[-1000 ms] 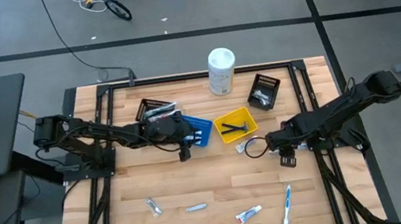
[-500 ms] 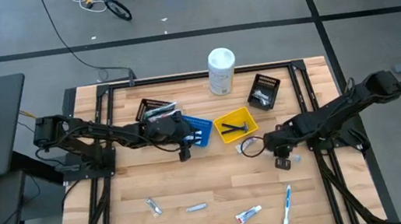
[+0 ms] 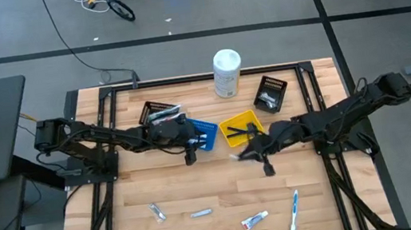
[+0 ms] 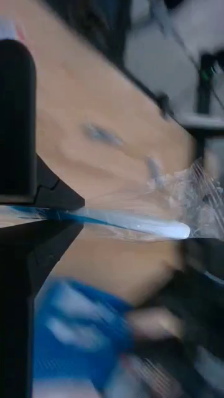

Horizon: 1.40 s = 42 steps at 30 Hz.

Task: Pick & Place Travel size toiletries
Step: Put the blue toothbrush into the left black bin

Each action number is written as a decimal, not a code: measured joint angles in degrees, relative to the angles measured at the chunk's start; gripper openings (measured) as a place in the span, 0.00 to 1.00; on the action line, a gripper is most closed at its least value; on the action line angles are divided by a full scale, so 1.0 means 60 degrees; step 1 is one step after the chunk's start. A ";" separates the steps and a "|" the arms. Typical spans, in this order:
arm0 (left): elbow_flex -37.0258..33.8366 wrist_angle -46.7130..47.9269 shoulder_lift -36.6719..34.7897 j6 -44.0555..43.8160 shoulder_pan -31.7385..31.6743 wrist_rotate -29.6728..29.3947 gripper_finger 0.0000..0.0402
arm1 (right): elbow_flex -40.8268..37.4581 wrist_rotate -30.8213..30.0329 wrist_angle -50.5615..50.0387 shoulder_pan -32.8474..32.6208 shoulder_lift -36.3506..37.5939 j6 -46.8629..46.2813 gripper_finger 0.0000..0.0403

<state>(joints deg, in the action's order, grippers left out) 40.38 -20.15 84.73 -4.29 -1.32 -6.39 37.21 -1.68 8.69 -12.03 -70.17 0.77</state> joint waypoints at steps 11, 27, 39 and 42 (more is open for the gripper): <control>0.0004 -0.2254 0.0000 -0.0175 0.0000 -0.0167 0.44 | -0.0018 -0.1342 0.2992 0.1832 -0.0044 0.1480 0.07; 0.0007 -0.3976 0.0003 0.0352 -0.0281 -0.0630 0.44 | -0.0018 0.1318 0.4109 0.3195 -0.0936 0.1272 0.08; 0.0007 -0.4067 0.0004 0.0058 -0.0368 0.0277 0.44 | -0.0018 0.1305 0.5990 0.2923 -0.1424 0.1020 0.08; 0.0007 -0.4042 0.0000 -0.0149 -0.0368 0.0262 0.44 | -0.0018 0.1314 0.6981 0.2860 -0.1811 0.1021 0.08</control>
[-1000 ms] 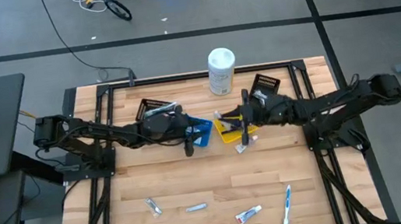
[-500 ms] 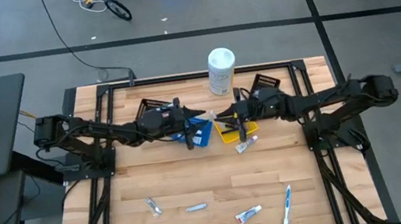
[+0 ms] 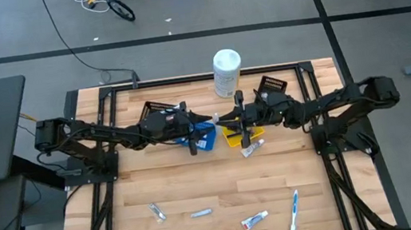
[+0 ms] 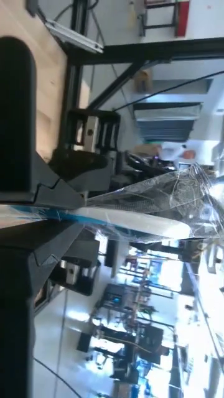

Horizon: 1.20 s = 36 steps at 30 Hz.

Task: Pick & Place Travel size toiletries
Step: Put the blue toothbrush into the left black bin

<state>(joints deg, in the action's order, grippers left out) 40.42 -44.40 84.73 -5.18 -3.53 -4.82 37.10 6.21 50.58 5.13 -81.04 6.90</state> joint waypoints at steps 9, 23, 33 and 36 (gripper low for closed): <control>0.0000 0.0004 0.0000 -0.0024 0.0036 0.0000 0.44 | 0.0000 -0.0450 0.1010 0.0008 -0.0709 -0.0160 0.08; 0.0000 -0.0004 0.0002 -0.0002 0.0034 -0.0007 0.44 | 0.0792 -0.0430 0.0188 -0.0129 -0.0805 -0.0796 0.08; 0.0000 -0.0015 0.0003 0.0002 0.0034 -0.0080 0.30 | 0.0794 -0.0450 0.0177 -0.0171 -0.0805 -0.0750 0.08; 0.0000 -0.0015 0.0000 0.0005 0.0036 -0.0077 0.22 | 0.0794 -0.0450 0.0177 -0.0171 -0.0805 -0.0750 0.08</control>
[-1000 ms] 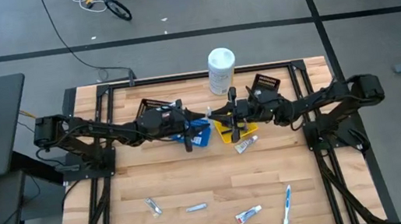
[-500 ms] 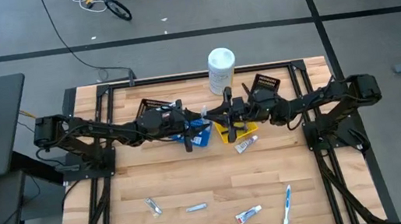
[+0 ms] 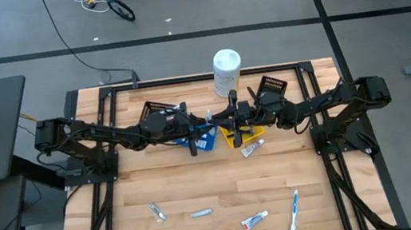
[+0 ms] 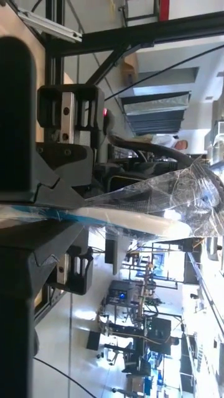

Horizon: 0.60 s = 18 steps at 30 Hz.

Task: Pick & Place Travel size toiletries
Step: Put the blue toothbrush into the left black bin

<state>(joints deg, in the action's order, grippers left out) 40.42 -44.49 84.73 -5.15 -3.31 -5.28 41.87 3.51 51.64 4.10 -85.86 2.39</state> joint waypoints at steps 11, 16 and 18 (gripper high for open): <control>0.0000 0.0125 0.0003 0.0408 0.0000 -0.0133 0.05 | 0.0015 -0.0648 -0.0377 0.0007 0.0007 0.0112 0.14; 0.0007 0.0599 0.0003 0.0426 0.0000 -0.0759 0.09 | 0.0011 -0.0675 -0.0813 0.0062 0.0004 0.0110 0.21; 0.0007 0.0956 0.0003 0.0430 0.0004 -0.0985 0.08 | 0.0007 -0.0711 -0.1001 0.0068 0.0000 0.0103 0.24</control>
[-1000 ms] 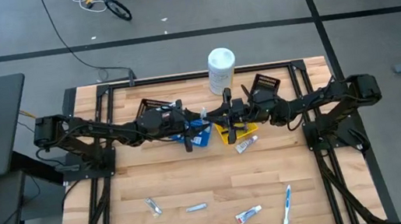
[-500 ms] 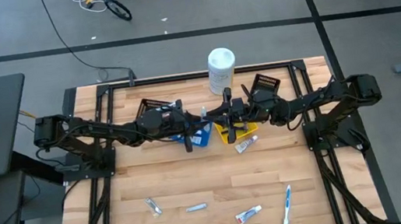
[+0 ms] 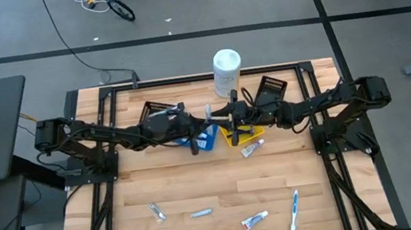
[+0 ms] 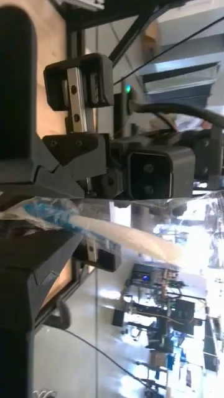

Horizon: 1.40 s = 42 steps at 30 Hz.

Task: Pick & Place Travel size toiletries
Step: Put the blue toothbrush into the left black bin

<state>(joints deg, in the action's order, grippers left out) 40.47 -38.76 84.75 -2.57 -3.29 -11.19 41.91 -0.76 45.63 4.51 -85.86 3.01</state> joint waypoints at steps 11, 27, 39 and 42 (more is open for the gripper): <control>0.0000 0.2008 -0.0116 0.0755 -0.0007 -0.2397 0.09 | -0.0011 -0.1092 -0.2553 0.0011 0.0908 0.0148 0.29; 0.1820 1.1373 -0.1512 0.3027 -0.1328 -0.2736 0.10 | -0.0011 -0.1117 -0.3737 0.0111 0.1260 0.0298 0.29; 0.1603 1.1862 -0.1457 0.4766 -0.3897 -0.0353 0.09 | -0.0011 -0.1112 -0.3637 0.0111 0.1260 0.0148 0.29; 0.1127 1.1591 -0.1384 0.5283 -0.4301 0.0341 0.11 | -0.0011 -0.1111 -0.3632 0.0111 0.1260 0.0148 0.29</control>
<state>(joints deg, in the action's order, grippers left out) 47.23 30.79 76.44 29.13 -29.09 -9.14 41.85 -7.42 23.84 5.17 -78.30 3.90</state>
